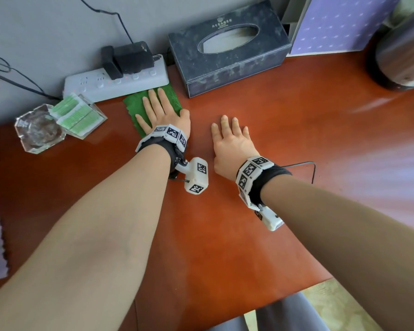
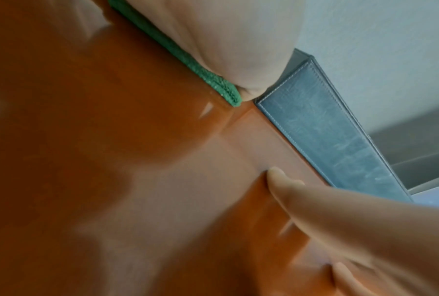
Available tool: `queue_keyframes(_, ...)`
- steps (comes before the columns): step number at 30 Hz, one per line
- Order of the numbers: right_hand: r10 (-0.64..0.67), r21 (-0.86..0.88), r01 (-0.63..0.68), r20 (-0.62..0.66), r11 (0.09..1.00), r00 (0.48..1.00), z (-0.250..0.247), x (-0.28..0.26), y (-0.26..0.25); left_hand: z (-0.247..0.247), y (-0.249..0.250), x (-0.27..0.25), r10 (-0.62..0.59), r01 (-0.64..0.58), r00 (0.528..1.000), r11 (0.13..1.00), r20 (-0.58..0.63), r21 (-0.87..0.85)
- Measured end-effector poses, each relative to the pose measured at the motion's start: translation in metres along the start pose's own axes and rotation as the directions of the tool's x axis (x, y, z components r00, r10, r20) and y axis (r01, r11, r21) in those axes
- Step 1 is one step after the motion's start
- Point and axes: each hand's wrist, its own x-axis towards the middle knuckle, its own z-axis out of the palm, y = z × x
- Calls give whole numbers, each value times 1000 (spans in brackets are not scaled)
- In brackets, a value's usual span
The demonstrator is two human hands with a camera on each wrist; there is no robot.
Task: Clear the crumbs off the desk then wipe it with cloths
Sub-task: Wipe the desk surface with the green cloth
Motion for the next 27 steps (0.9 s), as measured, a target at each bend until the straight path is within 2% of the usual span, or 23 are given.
queue_keyframes(4,5,2,-5,7,1000,1000,1,0,-1,1,5,4,-34,34,999,999,-24,11)
queue_keyframes(8,-5,4,5,13,1000,1000,2,0,1,0,2,5,-3,4,1000,1000,-17,30)
queue_keyframes(12,-11,22,10,40,1000,999,-2,-1,2,0,-5,-5,133,-135,991,989,27,67)
queue_keyframes(16,-18,61,15,50,998,999,-9,-3,9,5,-13,-25,303,-310,950,941,75,137)
queue_keyframes(21,-21,96,16,44,995,999,-9,-2,13,3,-18,-33,322,-336,940,930,113,149)
queue_keyframes(27,-43,166,30,72,986,997,-2,-17,23,7,-51,-123,374,-410,907,887,192,213)
